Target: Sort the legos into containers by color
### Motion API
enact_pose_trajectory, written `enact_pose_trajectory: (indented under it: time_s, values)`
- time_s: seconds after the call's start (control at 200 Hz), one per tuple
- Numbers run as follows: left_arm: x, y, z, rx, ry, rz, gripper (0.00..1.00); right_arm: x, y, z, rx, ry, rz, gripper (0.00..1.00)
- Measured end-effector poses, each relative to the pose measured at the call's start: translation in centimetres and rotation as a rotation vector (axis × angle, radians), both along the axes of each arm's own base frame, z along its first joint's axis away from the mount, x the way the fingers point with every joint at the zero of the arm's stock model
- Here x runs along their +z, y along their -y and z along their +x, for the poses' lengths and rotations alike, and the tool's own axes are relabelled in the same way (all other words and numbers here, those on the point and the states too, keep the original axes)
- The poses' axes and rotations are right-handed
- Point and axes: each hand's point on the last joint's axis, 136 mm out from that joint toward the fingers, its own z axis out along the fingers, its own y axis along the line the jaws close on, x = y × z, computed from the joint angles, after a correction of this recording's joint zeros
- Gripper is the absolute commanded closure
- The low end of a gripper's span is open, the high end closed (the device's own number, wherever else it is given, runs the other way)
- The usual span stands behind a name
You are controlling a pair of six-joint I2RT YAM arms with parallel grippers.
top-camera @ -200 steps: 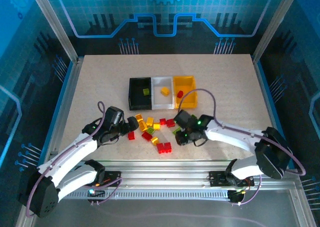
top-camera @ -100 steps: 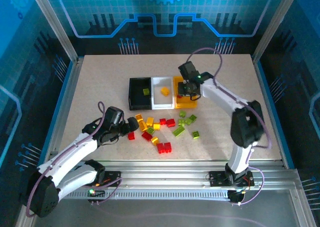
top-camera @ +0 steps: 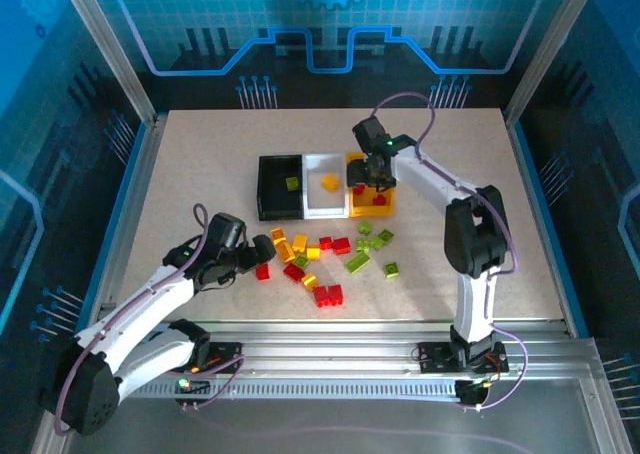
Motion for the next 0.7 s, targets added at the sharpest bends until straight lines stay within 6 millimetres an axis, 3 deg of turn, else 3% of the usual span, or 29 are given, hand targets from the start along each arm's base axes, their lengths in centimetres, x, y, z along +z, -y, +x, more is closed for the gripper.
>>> enact_pose_trajectory:
  time_s: [0.155,0.24,0.32,0.49,0.585,0.7]
  values:
    - [0.0,-0.2,0.1,0.010,0.002,-0.001,0.01,2.7,1.4,-5.4,0.009,0.028,0.053,0.19]
    - [0.1,-0.4,0.2,0.018,0.003,-0.002,0.01,2.7,2.1,-9.4,0.030,0.018,0.068,0.17]
    - [0.1,-0.5,0.3,0.026,0.003,-0.005,0.01,1.2,2.6,-13.2,0.050,-0.026,0.060,0.17]
    - [0.1,-0.6,0.5,0.031,0.003,-0.019,0.01,-4.5,4.3,-20.0,0.079,-0.194,-0.003,0.17]
    - [-0.1,-0.5,0.6,0.032,-0.003,-0.024,0.01,-6.5,4.9,-22.1,0.086,-0.261,-0.031,0.19]
    - [-0.5,-0.3,0.6,0.029,-0.014,-0.028,0.01,-7.7,5.0,-22.3,0.077,-0.290,-0.041,0.25]
